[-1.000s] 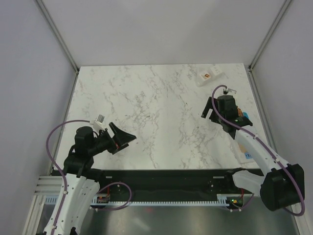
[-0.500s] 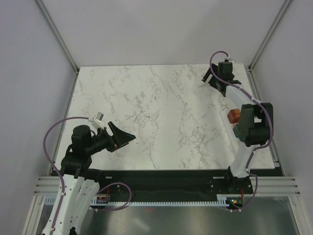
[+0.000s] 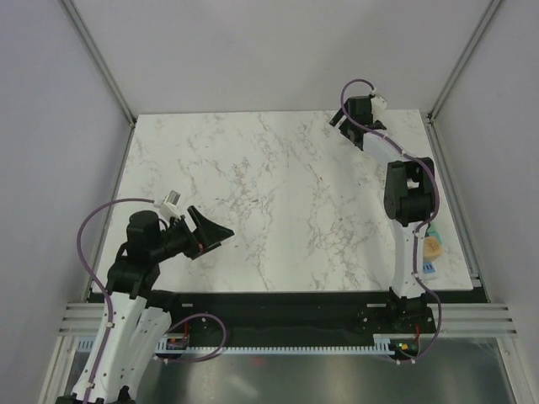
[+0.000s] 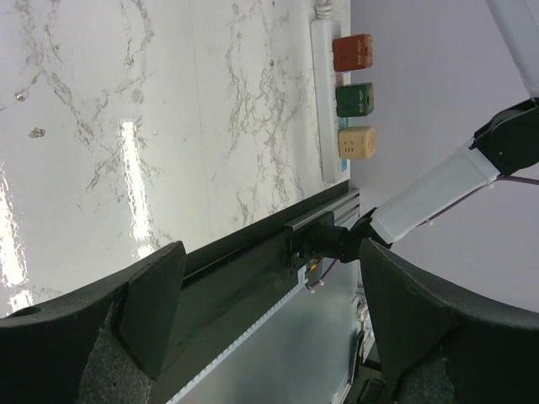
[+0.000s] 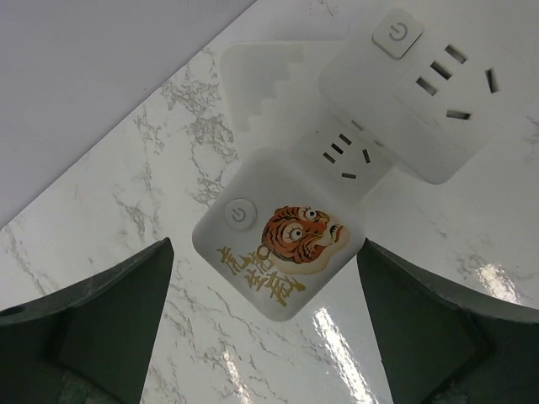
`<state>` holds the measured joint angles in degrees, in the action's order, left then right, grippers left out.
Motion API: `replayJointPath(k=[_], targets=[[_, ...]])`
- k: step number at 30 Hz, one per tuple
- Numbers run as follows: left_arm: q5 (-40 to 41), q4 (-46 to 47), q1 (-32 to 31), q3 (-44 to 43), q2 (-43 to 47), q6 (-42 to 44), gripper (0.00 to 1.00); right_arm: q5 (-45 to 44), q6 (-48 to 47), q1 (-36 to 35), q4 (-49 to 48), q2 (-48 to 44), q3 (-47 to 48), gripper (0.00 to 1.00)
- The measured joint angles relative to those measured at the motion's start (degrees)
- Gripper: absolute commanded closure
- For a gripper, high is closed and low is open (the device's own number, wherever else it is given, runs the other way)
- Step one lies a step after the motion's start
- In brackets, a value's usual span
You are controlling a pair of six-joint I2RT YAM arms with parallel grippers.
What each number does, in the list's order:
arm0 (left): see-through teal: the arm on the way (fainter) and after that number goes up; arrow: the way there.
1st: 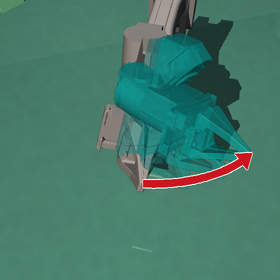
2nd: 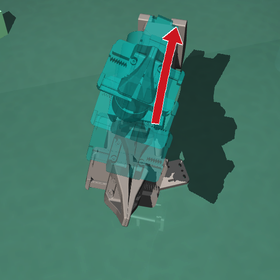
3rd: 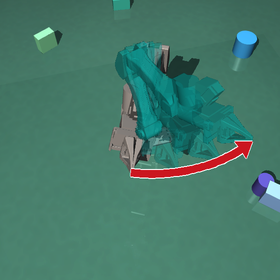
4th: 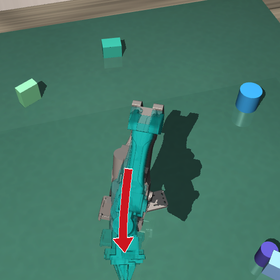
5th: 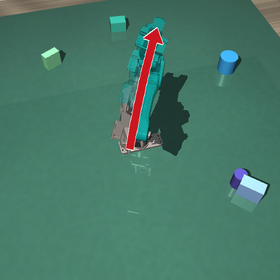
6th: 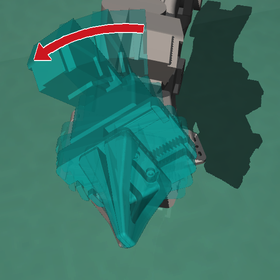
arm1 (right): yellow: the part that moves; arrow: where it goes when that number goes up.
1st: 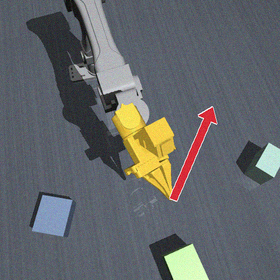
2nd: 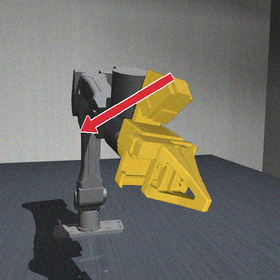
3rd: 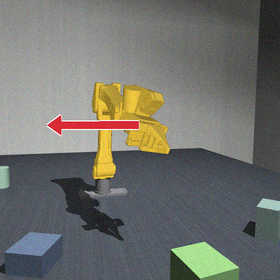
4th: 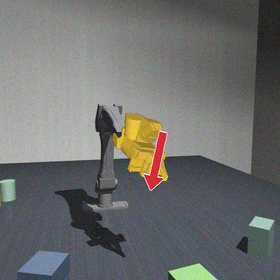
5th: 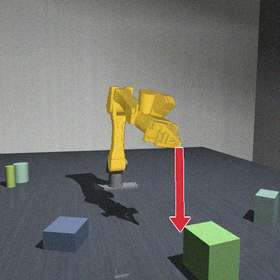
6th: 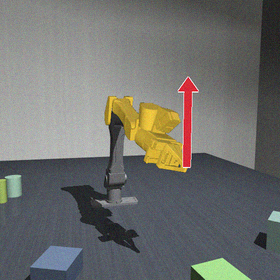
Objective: Pull the plug off the socket
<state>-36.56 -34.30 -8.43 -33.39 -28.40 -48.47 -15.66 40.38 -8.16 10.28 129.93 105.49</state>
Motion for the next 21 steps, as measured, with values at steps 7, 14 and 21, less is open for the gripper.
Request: replayJointPath(k=[7,14,21], targets=[[0.4,0.2,0.0,0.0,1.1,0.0,0.11,-2.9,1.4,-0.7,2.3,4.5,2.9,0.02],[0.3,0.1,0.0,0.0,1.1,0.0,0.11,-5.4,0.1,-0.9,5.1,5.7,5.4,0.02],[0.3,0.1,0.0,0.0,1.9,-0.1,0.12,-7.4,-2.3,-0.9,6.8,5.8,7.7,0.02]])
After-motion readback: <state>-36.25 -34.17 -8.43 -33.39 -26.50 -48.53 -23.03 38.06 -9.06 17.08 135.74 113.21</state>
